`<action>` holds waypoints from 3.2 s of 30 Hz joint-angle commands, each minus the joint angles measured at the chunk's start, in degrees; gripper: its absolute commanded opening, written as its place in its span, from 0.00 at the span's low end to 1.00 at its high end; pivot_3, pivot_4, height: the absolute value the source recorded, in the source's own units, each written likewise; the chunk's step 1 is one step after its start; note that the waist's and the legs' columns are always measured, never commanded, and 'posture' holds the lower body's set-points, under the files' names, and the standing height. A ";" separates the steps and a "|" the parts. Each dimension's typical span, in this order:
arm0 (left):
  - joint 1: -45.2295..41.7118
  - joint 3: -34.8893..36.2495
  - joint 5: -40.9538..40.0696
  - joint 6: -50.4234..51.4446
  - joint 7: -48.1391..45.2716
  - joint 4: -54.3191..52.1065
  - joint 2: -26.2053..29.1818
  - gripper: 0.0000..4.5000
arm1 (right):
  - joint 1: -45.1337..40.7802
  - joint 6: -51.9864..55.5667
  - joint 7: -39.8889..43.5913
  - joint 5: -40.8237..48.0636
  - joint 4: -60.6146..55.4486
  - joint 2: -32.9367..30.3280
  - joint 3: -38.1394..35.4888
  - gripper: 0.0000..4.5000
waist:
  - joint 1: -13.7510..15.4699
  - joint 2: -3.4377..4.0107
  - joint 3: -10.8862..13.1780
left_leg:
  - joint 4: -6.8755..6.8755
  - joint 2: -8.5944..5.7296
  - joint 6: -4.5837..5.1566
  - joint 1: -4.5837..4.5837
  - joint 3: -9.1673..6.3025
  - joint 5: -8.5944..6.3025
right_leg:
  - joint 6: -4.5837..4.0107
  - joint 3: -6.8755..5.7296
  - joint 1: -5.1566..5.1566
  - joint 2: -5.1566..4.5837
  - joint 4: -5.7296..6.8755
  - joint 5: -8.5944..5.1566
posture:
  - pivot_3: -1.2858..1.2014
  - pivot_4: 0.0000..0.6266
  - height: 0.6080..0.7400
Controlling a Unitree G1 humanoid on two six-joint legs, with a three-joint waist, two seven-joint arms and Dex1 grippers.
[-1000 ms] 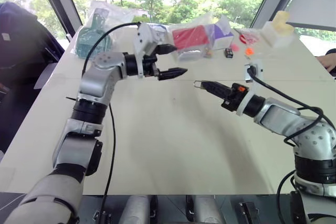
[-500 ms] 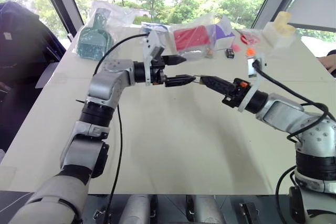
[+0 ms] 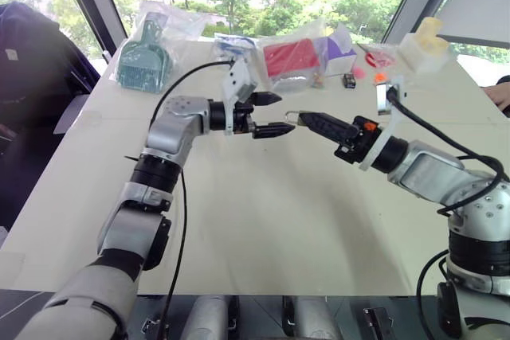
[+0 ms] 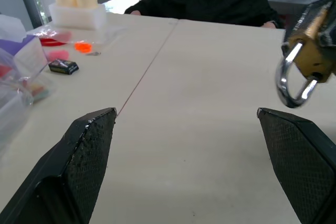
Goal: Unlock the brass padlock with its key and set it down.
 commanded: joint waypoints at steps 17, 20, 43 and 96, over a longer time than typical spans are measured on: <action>0.18 5.34 -7.89 15.22 -3.14 -10.71 5.07 0.99 | 0.43 -1.67 1.26 -1.10 0.73 -0.34 -0.51 0.00 | 0.00 0.00 0.00 | -0.02 -0.01 0.00 -0.02 -0.01 0.00 | -0.01 0.01 -0.02 -0.03 -0.01 0.00 | 0.52 0.24 1.00; -2.54 9.78 -12.08 20.52 0.71 -9.80 3.74 0.99 | 0.10 -1.45 1.76 -1.75 1.08 -0.35 -0.15 0.00 | 0.02 0.00 0.00 | -0.02 -0.01 0.00 -0.02 -0.01 0.00 | -0.01 0.01 -0.02 -0.03 -0.01 0.00 | 0.52 0.24 1.00; 0.09 3.45 -7.12 14.20 -2.07 -7.74 2.65 0.99 | -0.04 -1.48 0.60 -0.10 -0.73 -0.15 -0.63 0.00 | 0.00 0.00 0.00 | -0.03 -0.01 -0.02 -0.01 0.00 0.01 | -0.01 0.01 -0.02 0.00 0.00 0.00 | 0.52 0.24 1.00; -0.76 2.22 -7.58 16.38 -6.38 -5.58 4.30 0.99 | -0.15 -1.85 0.47 3.00 -3.03 -0.71 -0.33 0.00 | -0.06 0.00 0.00 | -0.07 -0.02 -0.02 -0.02 -0.02 0.01 | -0.03 0.02 -0.06 -0.06 -0.01 -0.01 | 0.52 0.24 1.00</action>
